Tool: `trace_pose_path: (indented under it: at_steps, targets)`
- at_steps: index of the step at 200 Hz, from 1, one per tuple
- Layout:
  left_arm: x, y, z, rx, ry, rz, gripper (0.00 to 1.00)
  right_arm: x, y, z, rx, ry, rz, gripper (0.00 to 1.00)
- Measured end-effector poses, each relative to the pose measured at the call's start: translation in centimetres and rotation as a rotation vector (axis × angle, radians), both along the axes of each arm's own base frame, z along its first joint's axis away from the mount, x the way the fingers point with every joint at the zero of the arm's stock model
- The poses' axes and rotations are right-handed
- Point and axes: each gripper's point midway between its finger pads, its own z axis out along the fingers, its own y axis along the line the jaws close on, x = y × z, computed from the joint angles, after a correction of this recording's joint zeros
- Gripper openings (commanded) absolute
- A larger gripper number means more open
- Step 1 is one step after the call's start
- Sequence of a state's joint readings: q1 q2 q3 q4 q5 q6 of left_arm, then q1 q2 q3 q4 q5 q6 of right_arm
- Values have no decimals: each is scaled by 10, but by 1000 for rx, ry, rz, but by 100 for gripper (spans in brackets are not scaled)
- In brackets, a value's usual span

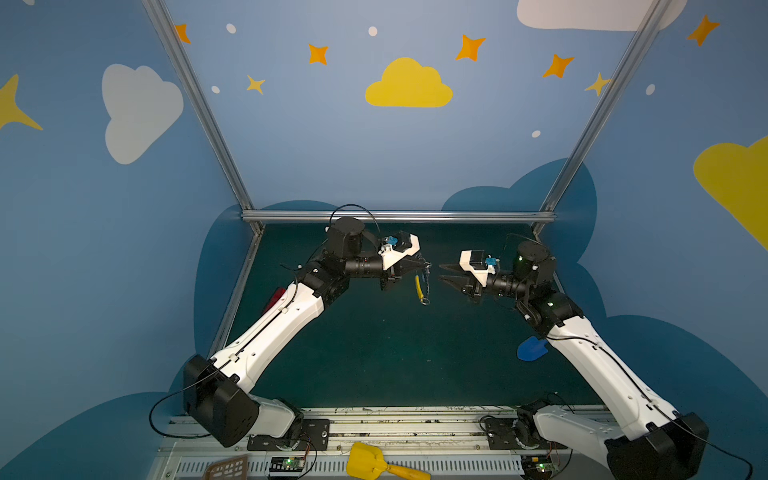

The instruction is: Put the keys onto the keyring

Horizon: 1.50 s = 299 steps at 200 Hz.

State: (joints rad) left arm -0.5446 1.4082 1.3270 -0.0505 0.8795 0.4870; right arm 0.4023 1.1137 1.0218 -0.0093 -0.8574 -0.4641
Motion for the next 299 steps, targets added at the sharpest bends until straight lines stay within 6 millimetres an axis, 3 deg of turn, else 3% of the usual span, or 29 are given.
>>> trace_pose_path:
  at_steps: [70,193,224,245,299]
  targets:
    - [-5,-4,28,-140,0,-47,3,3,1,22,68,-34,-11,31]
    - [-8,-5,41,-206,15,-68,3,-5,3,36,113,-60,42,33]
    - [-6,-6,39,-204,22,-67,3,-12,4,35,105,-80,83,29]
    - [-5,-7,37,-203,25,-65,3,-15,3,32,92,-88,103,20]
    - [-6,-10,36,-201,26,-71,3,-6,-3,39,104,-86,12,30]
